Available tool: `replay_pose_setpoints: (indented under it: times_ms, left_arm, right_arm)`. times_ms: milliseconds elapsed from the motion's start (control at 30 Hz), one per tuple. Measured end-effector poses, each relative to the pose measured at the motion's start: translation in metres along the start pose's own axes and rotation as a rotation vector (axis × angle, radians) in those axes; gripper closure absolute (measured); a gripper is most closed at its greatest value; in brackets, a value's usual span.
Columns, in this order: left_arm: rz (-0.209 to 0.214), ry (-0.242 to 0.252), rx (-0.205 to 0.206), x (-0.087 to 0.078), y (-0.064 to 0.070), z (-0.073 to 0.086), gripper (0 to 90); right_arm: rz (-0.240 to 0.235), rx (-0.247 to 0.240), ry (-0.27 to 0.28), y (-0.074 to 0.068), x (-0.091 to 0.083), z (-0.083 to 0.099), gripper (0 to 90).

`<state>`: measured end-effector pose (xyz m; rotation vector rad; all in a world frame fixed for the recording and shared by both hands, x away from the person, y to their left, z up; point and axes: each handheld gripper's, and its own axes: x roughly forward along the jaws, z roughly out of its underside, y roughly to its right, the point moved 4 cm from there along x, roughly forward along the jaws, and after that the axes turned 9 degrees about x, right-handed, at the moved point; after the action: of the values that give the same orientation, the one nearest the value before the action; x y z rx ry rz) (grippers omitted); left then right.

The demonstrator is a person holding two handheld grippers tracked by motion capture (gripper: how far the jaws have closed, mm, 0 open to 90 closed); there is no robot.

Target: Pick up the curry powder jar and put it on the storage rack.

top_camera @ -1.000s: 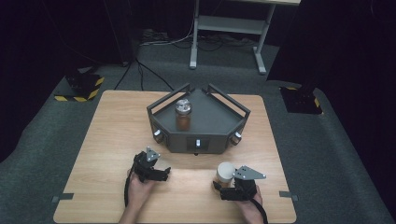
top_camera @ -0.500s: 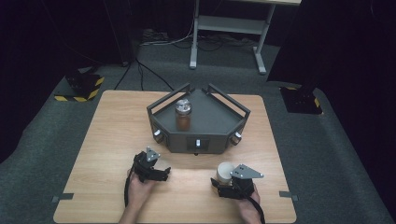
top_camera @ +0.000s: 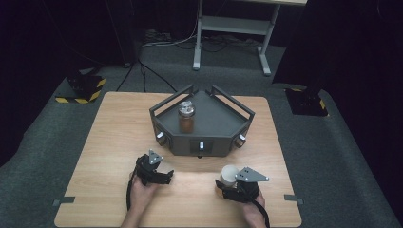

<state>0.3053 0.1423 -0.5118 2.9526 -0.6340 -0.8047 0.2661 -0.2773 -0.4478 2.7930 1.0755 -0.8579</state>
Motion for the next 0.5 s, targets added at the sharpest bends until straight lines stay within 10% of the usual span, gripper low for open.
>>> replay_pose_setpoints:
  times_ms: [500]
  left_arm:
    - [0.000,0.000,0.000,0.0000,0.0000,0.0000,2.5]
  right_arm:
    - [0.018,-0.011,0.020,-0.0040,-0.0006,0.0033,33.6]
